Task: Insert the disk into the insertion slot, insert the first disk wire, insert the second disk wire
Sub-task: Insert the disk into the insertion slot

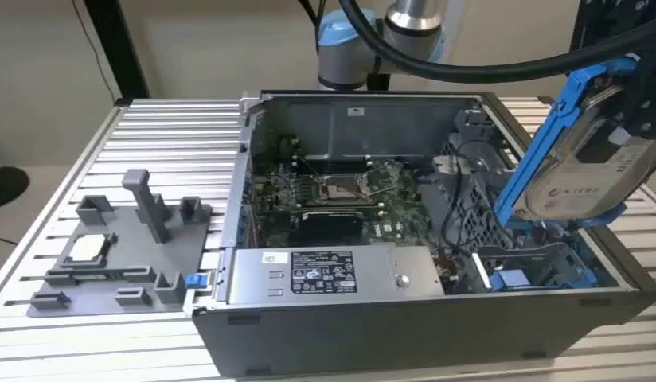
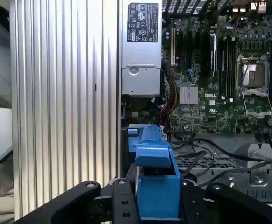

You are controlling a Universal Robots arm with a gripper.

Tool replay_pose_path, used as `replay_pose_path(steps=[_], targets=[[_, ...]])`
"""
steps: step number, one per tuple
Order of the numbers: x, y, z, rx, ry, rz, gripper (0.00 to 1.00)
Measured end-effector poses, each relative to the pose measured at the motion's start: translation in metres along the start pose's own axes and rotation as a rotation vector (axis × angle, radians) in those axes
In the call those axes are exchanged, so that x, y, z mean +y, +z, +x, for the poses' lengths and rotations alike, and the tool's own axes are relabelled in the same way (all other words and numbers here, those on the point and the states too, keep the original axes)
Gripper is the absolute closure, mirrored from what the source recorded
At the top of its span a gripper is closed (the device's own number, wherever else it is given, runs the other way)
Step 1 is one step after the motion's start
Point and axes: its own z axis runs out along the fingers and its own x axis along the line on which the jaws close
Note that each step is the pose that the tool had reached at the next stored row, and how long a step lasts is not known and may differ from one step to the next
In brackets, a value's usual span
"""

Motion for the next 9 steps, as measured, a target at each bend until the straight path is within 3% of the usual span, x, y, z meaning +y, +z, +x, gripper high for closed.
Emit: replay_pose_path(steps=[9], targets=[[0.0000,0.0005,0.0014,0.0002,0.000,0.0000,1.00]])
